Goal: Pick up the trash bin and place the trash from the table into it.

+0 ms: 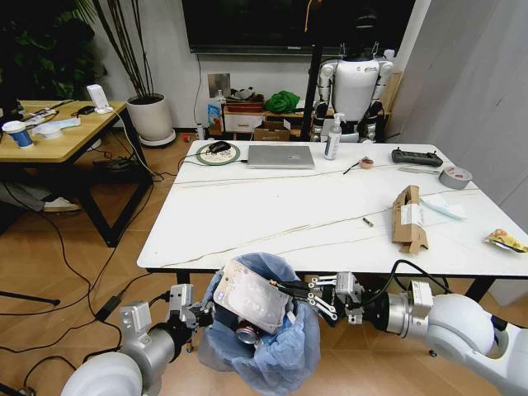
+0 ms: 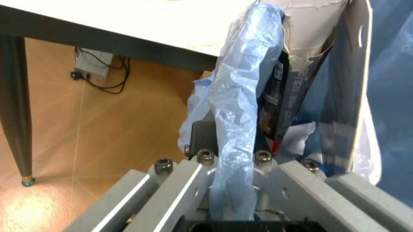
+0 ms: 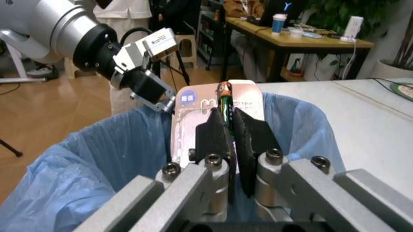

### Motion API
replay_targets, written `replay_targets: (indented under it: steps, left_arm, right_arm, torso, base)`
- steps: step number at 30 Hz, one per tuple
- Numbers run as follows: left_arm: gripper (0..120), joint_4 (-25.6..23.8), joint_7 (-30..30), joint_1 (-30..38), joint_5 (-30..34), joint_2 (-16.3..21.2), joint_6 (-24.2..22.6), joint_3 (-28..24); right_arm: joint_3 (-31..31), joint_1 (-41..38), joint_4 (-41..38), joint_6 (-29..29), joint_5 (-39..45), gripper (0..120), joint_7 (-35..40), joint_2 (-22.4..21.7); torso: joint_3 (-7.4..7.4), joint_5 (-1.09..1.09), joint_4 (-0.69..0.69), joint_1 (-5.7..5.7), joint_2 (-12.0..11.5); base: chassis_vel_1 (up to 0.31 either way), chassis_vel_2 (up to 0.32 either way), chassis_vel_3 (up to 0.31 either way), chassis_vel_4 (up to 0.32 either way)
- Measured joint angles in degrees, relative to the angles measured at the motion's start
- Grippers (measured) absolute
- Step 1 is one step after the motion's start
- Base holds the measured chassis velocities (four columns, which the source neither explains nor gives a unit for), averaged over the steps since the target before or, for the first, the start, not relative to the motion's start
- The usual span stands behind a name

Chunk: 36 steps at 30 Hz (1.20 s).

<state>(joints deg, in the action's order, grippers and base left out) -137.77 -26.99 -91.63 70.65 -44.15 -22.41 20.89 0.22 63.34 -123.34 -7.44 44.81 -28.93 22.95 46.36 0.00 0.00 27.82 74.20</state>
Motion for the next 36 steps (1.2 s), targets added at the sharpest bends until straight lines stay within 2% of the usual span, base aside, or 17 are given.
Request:
replay_targets:
  steps: [3,5,12,14,17,21,26,29,31,36]
  left_arm:
    - [0,-0.2,0.0,-0.2,0.0,0.0,0.0,0.2]
    - [0,-0.3,0.0,-0.2,0.0,-0.1,0.0,0.2]
    - [0,-0.5,-0.2,-0.8,-0.4,-0.5,0.0,0.5]
    - [0,-0.5,-0.2,-1.0,-0.5,-0.6,0.0,0.6]
    - [0,-0.5,-0.3,-1.7,-0.8,-0.9,-0.1,1.2]
    - [0,-0.7,-0.5,-2.4,-1.0,-1.0,-0.1,1.6]
    - [0,-1.2,-0.8,-3.9,-2.0,-1.3,-0.2,2.3]
    - [0,-1.2,-1.0,-4.1,-2.1,-1.3,-0.2,2.7]
    - [0,-1.4,-1.2,-4.2,-2.1,-1.2,-0.2,3.1]
    - [0,-1.5,-1.3,-4.4,-2.1,-1.1,-0.2,3.4]
  right_arm:
    - [0.2,0.1,0.0,-0.2,-0.1,14,-0.1,0.0]
    - [0.2,0.1,0.0,-0.2,-0.1,16,-0.1,0.0]
    - [0.9,0.0,-0.2,-1.8,-0.2,46,0.0,0.3]
    - [1.0,-0.1,-0.2,-2.3,0.1,50,0.2,0.6]
    - [2.5,-3.1,-0.9,-2.4,6.3,65,5.1,3.3]
    - [3.0,-6.2,1.4,-1.4,8.6,75,8.9,6.1]
    - [4.4,-10.8,12.4,5.3,8.9,96,18.6,13.7]
    - [4.7,-12.1,16.2,7.8,8.5,99,21.3,16.0]
    - [5.3,-14.7,21.7,13.0,8.2,100,27.4,19.6]
    - [5.5,-18.8,28.1,19.8,8.2,100,32.2,22.3]
  torso:
    - [0.00,0.00,0.00,0.00,0.0]
    - [0.00,0.00,0.00,0.00,0.0]
    - [0.00,0.00,0.00,0.00,0.0]
    - [0.00,0.00,0.00,0.00,0.0]
    - [0.00,0.00,0.00,0.00,0.0]
    - [0.00,-0.02,0.00,0.00,0.0]
    - [0.00,0.01,0.01,0.00,0.0]
    - [0.00,0.01,0.00,0.00,0.0]
    - [0.01,0.01,0.00,0.00,0.0]
    - [0.01,0.01,0.01,0.00,0.0]
  base:
    - [0.000,0.000,0.000,0.000]
    - [0.000,0.000,0.000,0.000]
    - [0.000,0.000,0.000,0.000]
    - [0.000,0.000,0.000,0.000]
    - [0.000,0.000,0.000,0.000]
    - [0.000,0.000,0.000,0.000]
    - [0.000,0.000,0.000,0.000]
    - [0.000,0.000,0.000,0.000]
    - [0.000,0.000,0.000,0.000]
    - [0.000,0.000,0.000,0.000]
